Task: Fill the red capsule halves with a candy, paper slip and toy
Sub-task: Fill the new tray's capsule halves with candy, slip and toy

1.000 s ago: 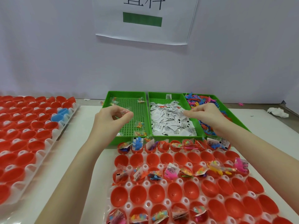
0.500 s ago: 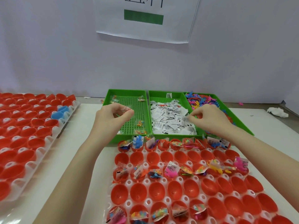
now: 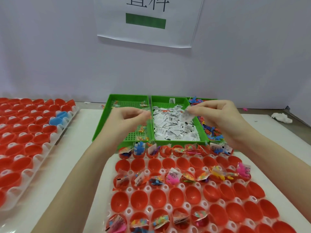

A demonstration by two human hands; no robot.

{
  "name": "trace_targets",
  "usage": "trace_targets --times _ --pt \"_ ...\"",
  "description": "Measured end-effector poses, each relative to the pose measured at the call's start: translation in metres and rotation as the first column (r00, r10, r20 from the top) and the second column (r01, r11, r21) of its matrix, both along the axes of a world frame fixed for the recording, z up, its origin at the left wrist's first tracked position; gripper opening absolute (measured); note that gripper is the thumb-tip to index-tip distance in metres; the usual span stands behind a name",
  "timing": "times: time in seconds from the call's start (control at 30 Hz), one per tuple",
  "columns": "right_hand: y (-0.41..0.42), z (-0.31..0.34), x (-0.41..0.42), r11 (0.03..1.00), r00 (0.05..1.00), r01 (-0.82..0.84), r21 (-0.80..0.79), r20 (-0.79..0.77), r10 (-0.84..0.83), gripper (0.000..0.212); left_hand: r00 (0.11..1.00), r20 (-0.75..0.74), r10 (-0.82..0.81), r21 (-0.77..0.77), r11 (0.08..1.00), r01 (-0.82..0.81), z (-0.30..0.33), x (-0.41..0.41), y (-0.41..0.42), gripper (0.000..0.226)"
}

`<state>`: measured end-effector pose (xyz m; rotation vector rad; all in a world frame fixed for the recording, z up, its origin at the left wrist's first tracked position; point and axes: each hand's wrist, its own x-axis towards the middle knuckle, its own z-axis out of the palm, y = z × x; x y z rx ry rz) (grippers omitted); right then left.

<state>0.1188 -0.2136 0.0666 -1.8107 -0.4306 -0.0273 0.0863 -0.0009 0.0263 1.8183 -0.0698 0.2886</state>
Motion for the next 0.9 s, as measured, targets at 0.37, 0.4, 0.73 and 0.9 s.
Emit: trace_targets --times 0.37,0.4,0.73,0.9 --pt "-0.005 0.023 -0.073 0.992 0.956 -0.041 -0.121 0.283 0.074 0.007 0.794 -0.132 -0.593 -0.476 0.741 0.474 0.034 -0.052 -0.064 0.010" --pt "-0.007 0.023 -0.076 0.994 0.958 -0.031 -0.107 0.280 0.060 0.007 0.780 -0.127 -0.613 -0.515 0.712 0.477 0.036 -0.055 -0.065 0.008" --pt "-0.019 0.021 -0.099 0.996 0.976 0.041 -0.077 0.218 -0.023 0.029 0.890 -0.046 -0.453 -0.241 0.870 0.430 0.033 -0.084 -0.077 0.032" --pt "-0.032 0.023 -0.105 0.948 0.946 -0.121 0.295 -0.255 0.200 0.053 0.914 -0.112 -0.390 -0.275 0.896 0.349 0.030 -0.090 -0.088 0.043"
